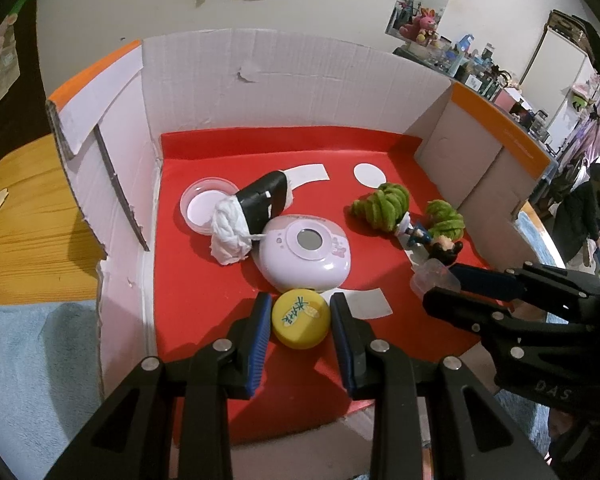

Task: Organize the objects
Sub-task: 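Carry the yellow cap and clear box into the red-lined box with both tools, then open the left tool to drop the yellow cap while the right tool releases the clear box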

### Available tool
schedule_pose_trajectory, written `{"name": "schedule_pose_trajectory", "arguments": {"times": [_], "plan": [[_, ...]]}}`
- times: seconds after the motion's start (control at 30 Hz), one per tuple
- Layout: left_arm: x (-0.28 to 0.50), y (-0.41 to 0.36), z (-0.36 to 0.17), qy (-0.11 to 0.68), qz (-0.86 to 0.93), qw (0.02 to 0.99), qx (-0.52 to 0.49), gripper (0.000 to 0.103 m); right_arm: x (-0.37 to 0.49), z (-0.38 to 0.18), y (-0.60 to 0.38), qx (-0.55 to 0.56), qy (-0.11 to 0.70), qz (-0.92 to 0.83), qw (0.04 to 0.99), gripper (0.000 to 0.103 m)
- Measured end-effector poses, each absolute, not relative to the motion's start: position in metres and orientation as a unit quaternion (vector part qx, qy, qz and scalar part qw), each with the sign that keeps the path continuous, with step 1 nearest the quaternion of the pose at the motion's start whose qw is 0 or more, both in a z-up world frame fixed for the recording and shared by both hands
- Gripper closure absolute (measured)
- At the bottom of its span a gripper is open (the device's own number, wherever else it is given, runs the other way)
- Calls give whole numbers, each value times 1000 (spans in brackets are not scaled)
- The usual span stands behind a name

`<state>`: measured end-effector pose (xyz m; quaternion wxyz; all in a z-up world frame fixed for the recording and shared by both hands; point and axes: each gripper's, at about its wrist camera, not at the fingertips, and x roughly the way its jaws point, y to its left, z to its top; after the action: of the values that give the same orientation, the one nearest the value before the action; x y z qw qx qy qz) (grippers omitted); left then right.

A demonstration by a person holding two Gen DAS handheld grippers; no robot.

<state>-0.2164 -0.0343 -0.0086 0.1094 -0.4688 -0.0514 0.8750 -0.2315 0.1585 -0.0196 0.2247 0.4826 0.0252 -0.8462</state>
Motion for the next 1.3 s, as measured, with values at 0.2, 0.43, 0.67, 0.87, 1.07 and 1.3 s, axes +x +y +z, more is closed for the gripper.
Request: {"name": "schedule_pose_trajectory", "arguments": {"times": [0.2, 0.43, 0.67, 0.87, 1.07, 1.3], "plan": [[-218, -33, -10, -47, 876, 106, -467, 72, -232, -20, 159, 484, 22, -845, 226, 70], [-217, -32, -10, -45, 877, 106, -467, 72, -232, -20, 159, 484, 20, -845, 226, 69], [-218, -32, -10, -43, 877, 104, -467, 71, -232, -20, 160, 484, 22, -845, 226, 69], [-217, -31, -10, -39, 878, 102, -466, 66, -230, -19, 159, 485, 25, -844, 227, 69], [-216, -31, -10, -36, 879, 98, -465, 65, -230, -19, 158, 485, 25, -844, 227, 67], [-214, -31, -9, -35, 880, 97, -463, 60, -227, -16, 157, 480, 24, -847, 227, 61]]}}
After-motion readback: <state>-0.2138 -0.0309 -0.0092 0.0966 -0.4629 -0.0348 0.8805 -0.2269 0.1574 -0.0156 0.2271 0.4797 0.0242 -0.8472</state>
